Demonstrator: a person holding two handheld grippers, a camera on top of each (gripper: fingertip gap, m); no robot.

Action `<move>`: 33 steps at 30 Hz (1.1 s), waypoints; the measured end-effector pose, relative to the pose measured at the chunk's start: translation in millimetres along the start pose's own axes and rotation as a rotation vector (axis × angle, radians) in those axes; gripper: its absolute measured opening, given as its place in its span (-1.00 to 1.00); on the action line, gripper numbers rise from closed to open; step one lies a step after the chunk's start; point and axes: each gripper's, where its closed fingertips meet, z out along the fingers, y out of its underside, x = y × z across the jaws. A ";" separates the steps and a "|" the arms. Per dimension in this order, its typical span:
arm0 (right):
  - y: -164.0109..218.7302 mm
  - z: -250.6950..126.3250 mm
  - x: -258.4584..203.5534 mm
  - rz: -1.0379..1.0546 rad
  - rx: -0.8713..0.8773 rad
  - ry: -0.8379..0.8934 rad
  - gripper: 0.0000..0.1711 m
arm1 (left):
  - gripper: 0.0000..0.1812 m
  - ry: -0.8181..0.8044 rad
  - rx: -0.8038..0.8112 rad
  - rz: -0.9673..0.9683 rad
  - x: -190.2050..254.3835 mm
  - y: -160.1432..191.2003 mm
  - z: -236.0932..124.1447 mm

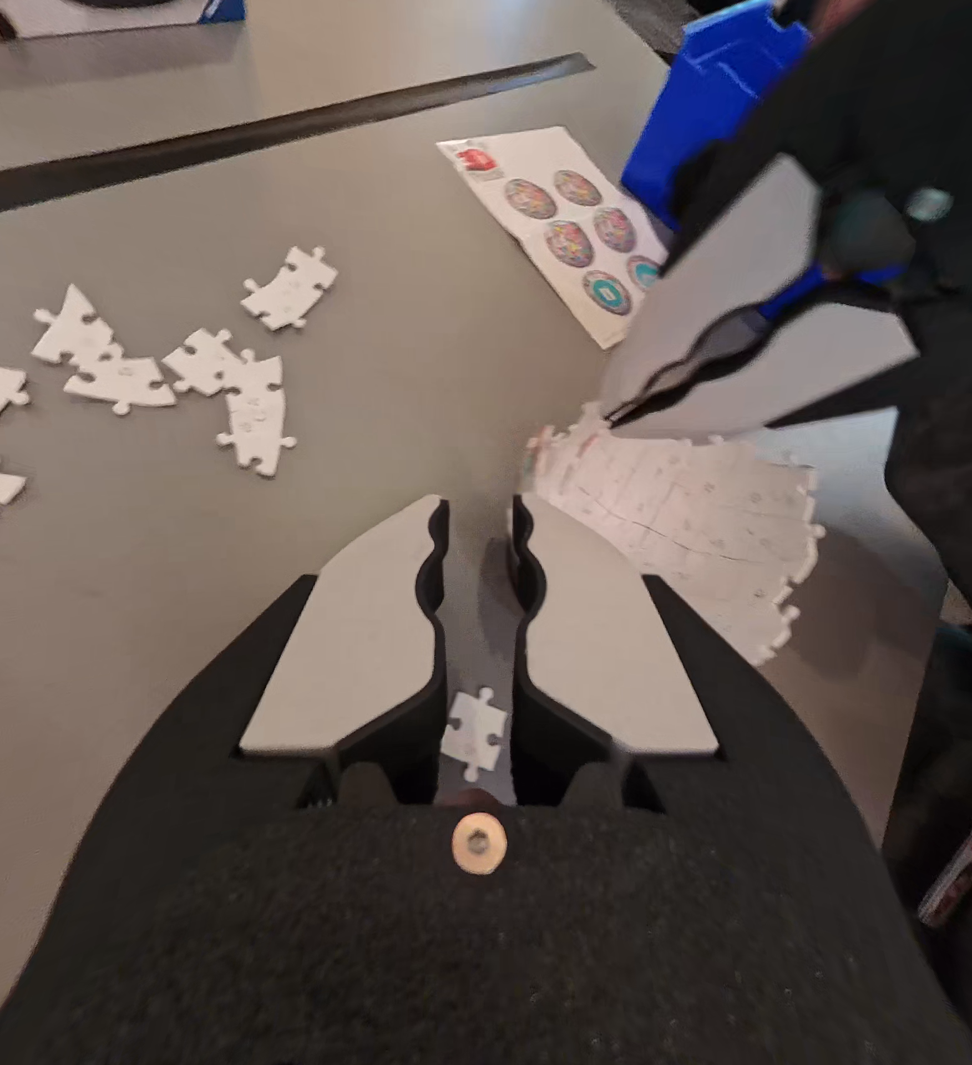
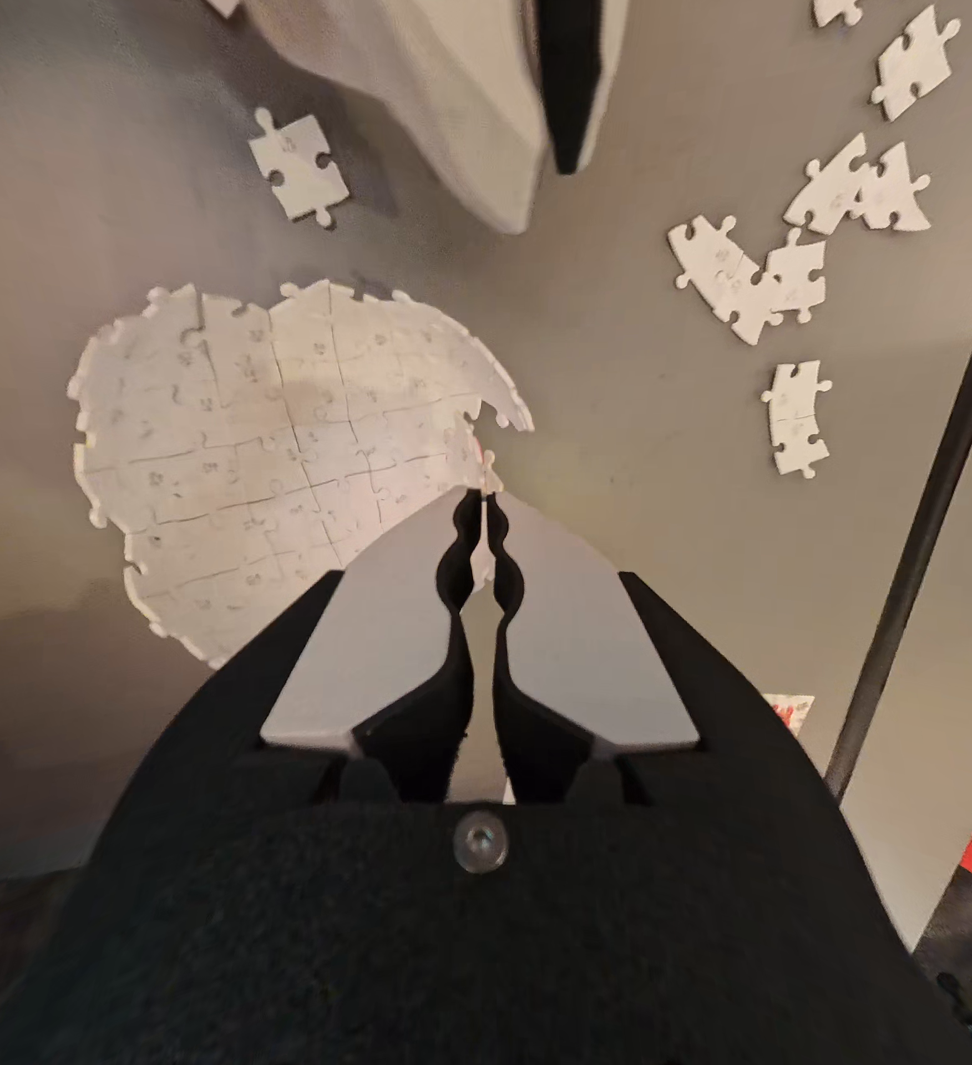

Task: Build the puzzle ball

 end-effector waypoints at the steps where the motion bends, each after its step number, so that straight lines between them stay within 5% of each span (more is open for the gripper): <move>1: -1.3 1.7 -0.5 0.005 -0.005 -0.002 -0.98 | -0.80 0.010 -0.015 -0.034 -9.2 2.2 4.6; 6: -0.6 10.3 1.4 0.037 -0.022 0.016 -0.98 | -0.99 0.065 -0.106 -0.078 -28.3 13.6 38.7; 16: 1.2 25.8 5.0 0.053 -0.038 0.036 -0.98 | -1.00 0.069 -0.339 0.135 -32.0 34.9 89.5; 33: -1.0 27.0 12.4 0.152 0.051 0.113 -0.98 | -1.00 0.146 -0.295 0.117 -24.1 22.5 77.8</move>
